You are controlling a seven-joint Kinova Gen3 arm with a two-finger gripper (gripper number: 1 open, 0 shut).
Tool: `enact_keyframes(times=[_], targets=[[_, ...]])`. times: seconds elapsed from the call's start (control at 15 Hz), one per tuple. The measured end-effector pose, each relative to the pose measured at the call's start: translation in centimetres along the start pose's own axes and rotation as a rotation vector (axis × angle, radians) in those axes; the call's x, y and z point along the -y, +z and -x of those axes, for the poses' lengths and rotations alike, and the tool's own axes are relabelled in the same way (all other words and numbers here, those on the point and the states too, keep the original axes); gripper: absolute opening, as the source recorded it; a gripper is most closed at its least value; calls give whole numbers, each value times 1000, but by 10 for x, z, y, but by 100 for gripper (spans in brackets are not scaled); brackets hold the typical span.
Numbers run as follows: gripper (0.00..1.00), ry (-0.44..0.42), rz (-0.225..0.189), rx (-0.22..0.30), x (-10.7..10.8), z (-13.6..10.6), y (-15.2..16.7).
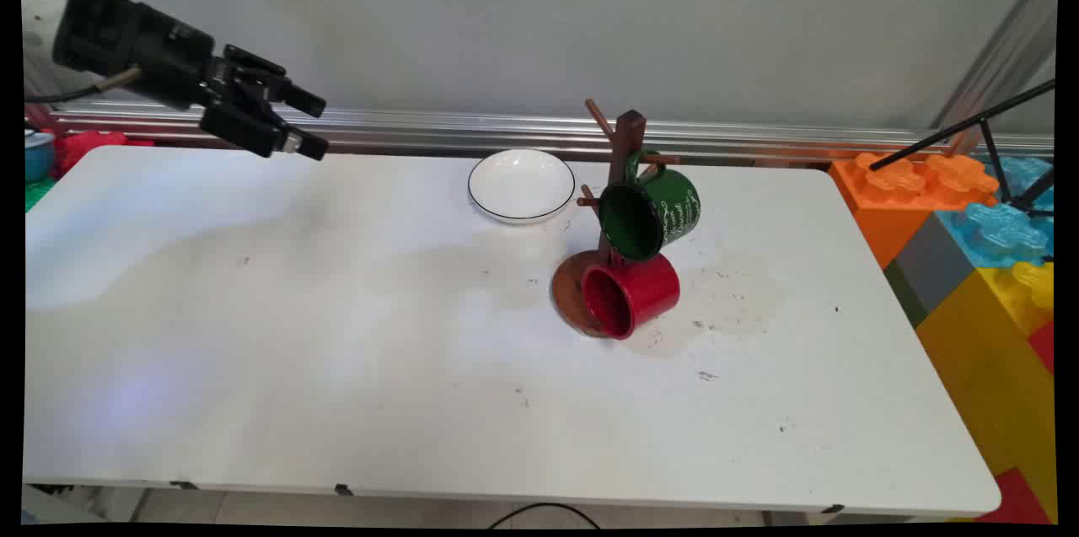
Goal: Pick up the green mug from the rack
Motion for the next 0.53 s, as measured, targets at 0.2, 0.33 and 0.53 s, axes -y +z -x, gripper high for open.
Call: enact_keyframes(times=[0.2,0.33,0.53], targets=[[100,-12,-20,6,-12,-11,14],[100,-26,-32,3,-23,-22,26],[100,-48,-49,-6,-39,-43,45]])
